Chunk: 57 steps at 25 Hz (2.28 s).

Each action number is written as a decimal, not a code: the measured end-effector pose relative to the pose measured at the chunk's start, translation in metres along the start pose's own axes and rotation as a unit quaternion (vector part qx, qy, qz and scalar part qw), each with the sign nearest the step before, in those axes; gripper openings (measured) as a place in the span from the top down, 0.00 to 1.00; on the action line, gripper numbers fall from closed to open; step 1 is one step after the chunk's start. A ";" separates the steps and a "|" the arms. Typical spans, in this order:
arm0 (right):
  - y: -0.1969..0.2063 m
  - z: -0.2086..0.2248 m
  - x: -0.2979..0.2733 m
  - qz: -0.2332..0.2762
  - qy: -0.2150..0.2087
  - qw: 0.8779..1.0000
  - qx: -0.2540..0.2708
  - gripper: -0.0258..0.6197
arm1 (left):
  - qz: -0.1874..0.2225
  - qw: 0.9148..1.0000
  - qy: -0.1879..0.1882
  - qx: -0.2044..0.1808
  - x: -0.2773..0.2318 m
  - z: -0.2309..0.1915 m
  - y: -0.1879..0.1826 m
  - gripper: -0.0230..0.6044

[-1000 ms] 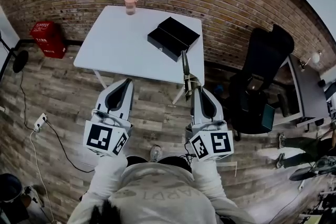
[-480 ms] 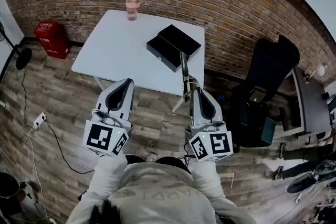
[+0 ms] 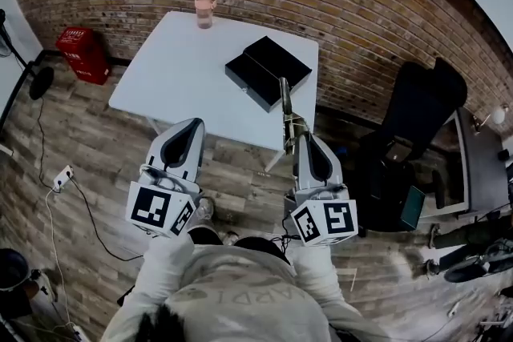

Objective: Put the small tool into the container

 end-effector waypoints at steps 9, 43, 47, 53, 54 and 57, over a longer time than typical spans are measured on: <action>0.009 0.013 -0.039 -0.001 0.007 1.000 0.002 0.93 | -0.003 1.000 0.013 -0.003 -0.043 -0.022 0.001 0.96; 0.047 0.025 -0.241 -0.044 0.089 0.995 0.029 0.93 | -0.019 0.994 0.109 0.009 -0.223 -0.191 -0.007 0.96; 0.059 0.028 -0.260 -0.066 0.091 0.993 0.041 0.93 | -0.025 0.992 0.123 0.013 -0.239 -0.206 -0.003 0.96; 0.078 0.034 -0.287 -0.102 0.073 0.990 0.067 0.93 | -0.040 0.989 0.139 0.007 -0.254 -0.223 0.006 0.96; 0.082 0.035 -0.292 -0.109 0.066 0.989 0.072 0.93 | -0.043 0.990 0.137 0.009 -0.256 -0.226 0.008 0.96; 0.095 0.039 -0.303 -0.132 0.044 0.986 0.088 0.93 | -0.050 0.990 0.132 0.014 -0.261 -0.232 0.014 0.96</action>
Point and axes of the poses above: the fingertips, and each gripper's own axes: x backward along the fingers, z to its right, y out of its underside, the point moved 7 cm from there along x, backward along the fingers, and after that the axes turned 10 degrees about x, right-handed, at the moved point
